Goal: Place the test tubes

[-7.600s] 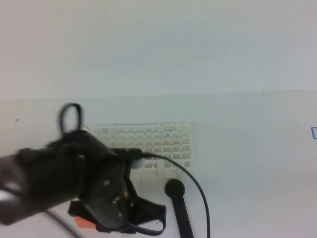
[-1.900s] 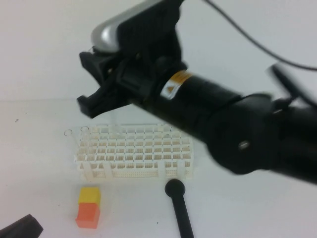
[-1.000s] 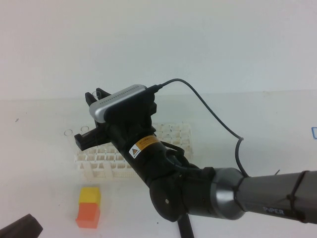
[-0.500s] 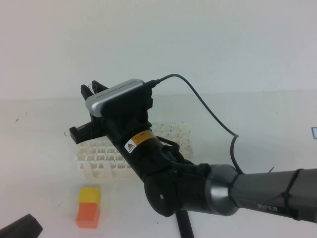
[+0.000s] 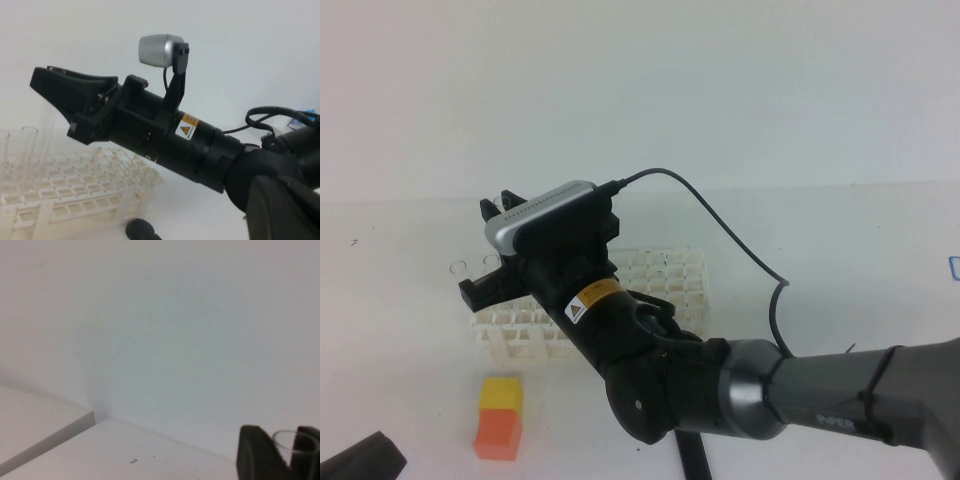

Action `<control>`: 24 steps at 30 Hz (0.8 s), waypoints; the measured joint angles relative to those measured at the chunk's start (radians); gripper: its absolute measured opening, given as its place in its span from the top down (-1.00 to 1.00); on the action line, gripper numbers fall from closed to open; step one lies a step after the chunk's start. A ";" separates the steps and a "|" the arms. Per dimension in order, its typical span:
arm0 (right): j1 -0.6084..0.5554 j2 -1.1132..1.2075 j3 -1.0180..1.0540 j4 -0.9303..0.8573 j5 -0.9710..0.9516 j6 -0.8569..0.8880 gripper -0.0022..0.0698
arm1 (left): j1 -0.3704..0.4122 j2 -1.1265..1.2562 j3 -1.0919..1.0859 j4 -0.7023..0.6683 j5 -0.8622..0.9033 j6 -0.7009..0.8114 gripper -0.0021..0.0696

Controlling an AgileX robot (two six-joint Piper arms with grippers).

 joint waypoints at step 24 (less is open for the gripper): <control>0.007 0.053 -0.008 -0.012 0.023 0.000 0.59 | 0.000 0.000 0.000 0.000 0.000 0.000 0.95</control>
